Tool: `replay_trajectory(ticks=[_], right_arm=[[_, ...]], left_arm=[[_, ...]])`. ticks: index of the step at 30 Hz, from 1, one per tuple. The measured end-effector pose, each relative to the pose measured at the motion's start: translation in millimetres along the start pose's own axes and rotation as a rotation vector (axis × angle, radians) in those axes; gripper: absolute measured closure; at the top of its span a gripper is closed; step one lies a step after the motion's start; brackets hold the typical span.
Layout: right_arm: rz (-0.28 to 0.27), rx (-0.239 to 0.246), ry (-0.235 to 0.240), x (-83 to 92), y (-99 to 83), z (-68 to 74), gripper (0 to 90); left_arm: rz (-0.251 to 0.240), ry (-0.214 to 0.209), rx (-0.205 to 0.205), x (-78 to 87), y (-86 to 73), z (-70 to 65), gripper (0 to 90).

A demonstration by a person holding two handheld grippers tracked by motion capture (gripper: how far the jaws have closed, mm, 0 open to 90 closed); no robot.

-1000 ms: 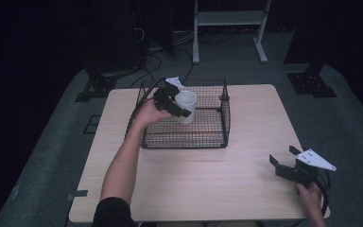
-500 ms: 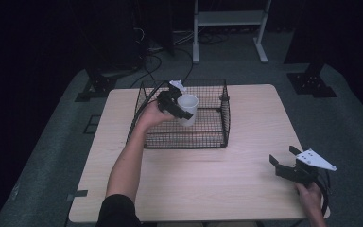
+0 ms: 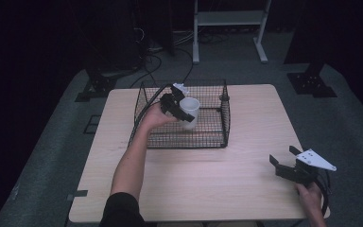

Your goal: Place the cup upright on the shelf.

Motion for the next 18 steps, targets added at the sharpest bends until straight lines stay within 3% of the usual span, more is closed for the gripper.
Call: replay_trajectory(ticks=[14,18], right_arm=[[0.0,0.0,-0.001,0.1,0.0,0.2,13.1],[0.0,0.001,0.0,0.1,0.0,0.3,13.0]], left_arm=[[0.012,-0.012,0.02,-11.6,-4.2,3.9,21.9],[0.036,-0.004,0.018,-15.8,-6.9,5.3,21.9]])
Point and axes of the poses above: each handheld gripper's, and its own axes: x roughly backward along the jaws, y roughly out of its top, z roughly to its left, the point moved 4 cm from there along -x, roughly forward along the jaws, and after that the axes turned 6 degrees about y, right-handed, at the moved point
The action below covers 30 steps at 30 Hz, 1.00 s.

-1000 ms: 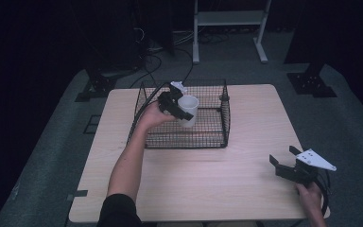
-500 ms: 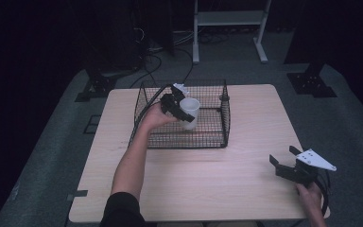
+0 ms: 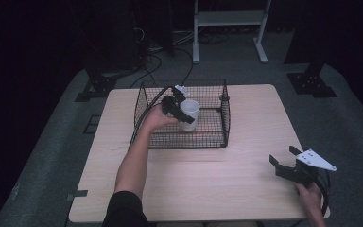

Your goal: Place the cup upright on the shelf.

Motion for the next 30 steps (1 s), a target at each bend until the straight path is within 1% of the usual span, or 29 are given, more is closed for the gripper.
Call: replay_trajectory(ticks=[2,7,9,10,12,22,25,27,29,30], right_arm=[[0.0,-0.001,0.0,0.0,0.0,-0.1,13.1],[0.001,0.0,0.0,0.0,0.0,0.1,13.1],[0.001,0.0,0.0,-0.1,0.0,0.0,13.1],[0.001,0.0,0.0,-0.1,0.0,0.1,13.1],[0.001,0.0,0.0,-0.1,0.0,0.1,13.1],[0.001,0.0,0.0,-0.1,0.0,0.1,13.1],[0.002,0.0,-0.001,-0.2,0.0,0.1,13.1],[0.002,0.0,-0.001,-0.1,0.0,0.1,13.0],[0.003,0.0,-0.001,-0.2,0.0,0.2,13.0],[0.003,0.001,-0.001,-0.2,0.0,0.2,13.1]], left_arm=[[0.009,-0.006,0.006,-2.0,-1.5,0.9,21.9],[0.039,0.007,0.005,-7.8,-4.3,1.4,21.9],[0.033,0.004,0.01,-8.4,-3.7,1.2,21.9],[0.036,0.005,0.004,-8.9,-3.9,0.9,21.9],[0.035,0.003,0.012,-8.9,-4.2,1.0,21.9],[0.052,0.006,0.007,-7.5,-5.6,0.5,21.7],[0.04,0.007,0.009,-7.2,-6.9,0.4,21.7],[0.028,0.005,0.019,-7.0,-9.2,1.1,21.6],[0.028,0.003,0.026,-6.0,-10.5,1.4,21.5],[0.034,0.004,0.021,-5.2,-11.0,1.5,21.5]])
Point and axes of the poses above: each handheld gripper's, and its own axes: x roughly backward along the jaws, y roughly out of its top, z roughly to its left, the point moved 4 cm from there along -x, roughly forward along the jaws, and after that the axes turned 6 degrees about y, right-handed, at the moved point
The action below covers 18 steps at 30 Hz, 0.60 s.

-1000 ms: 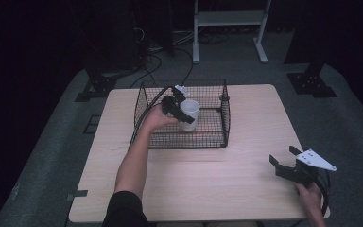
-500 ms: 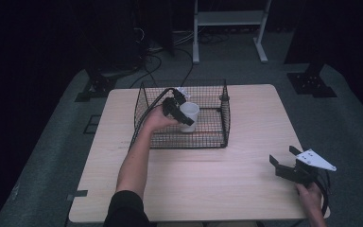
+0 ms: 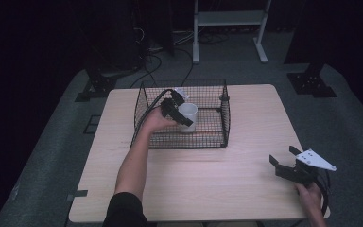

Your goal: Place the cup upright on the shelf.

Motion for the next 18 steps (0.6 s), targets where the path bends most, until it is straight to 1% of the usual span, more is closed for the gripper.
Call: replay_trajectory(ticks=[3,5,10,12,14,16,18], right_arm=[[0.0,-0.001,0.001,-0.1,0.0,0.0,13.1],[0.001,-0.001,0.001,-0.1,0.0,0.0,13.1],[0.001,-0.002,0.0,-0.2,0.1,-0.2,13.1],[0.002,-0.002,0.001,-0.2,0.0,-0.1,13.1],[0.001,-0.002,0.001,-0.2,0.0,-0.1,13.1],[0.001,-0.002,0.001,-0.2,0.0,-0.1,13.0],[0.002,0.0,0.001,-0.2,0.0,0.0,13.1]], left_arm=[[0.008,0.002,0.001,0.9,-1.3,-0.3,20.8],[0.006,0.0,0.003,1.5,-1.6,0.0,19.8],[-0.005,0.006,-0.009,2.4,0.6,-1.5,19.0],[-0.006,0.015,-0.004,2.2,1.2,-2.0,16.7],[-0.008,0.008,-0.005,2.7,1.4,-2.7,16.1],[-0.008,0.013,-0.007,4.0,2.3,-3.9,12.4],[-0.021,0.02,-0.002,6.8,3.8,-4.9,10.3]])
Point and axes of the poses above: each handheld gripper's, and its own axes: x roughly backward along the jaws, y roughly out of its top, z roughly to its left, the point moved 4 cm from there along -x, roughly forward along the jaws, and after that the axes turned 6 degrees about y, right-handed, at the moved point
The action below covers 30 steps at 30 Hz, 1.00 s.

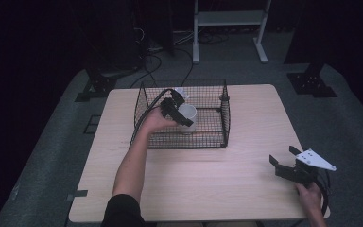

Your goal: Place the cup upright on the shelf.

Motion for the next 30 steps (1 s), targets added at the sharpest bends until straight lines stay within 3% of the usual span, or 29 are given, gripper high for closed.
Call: replay_trajectory(ticks=[15,18,30], right_arm=[[0.0,0.0,-0.001,0.0,0.0,0.0,13.0],[-0.001,0.001,-0.001,0.0,0.0,0.2,13.1],[-0.001,0.001,-0.001,0.0,0.0,0.2,13.0]], left_arm=[[-0.057,0.028,-0.018,31.1,3.6,-5.1,7.6],[-0.092,0.036,-0.019,38.6,4.1,-8.3,6.8],[-0.126,0.069,-0.014,60.3,-4.0,-12.7,6.7]])
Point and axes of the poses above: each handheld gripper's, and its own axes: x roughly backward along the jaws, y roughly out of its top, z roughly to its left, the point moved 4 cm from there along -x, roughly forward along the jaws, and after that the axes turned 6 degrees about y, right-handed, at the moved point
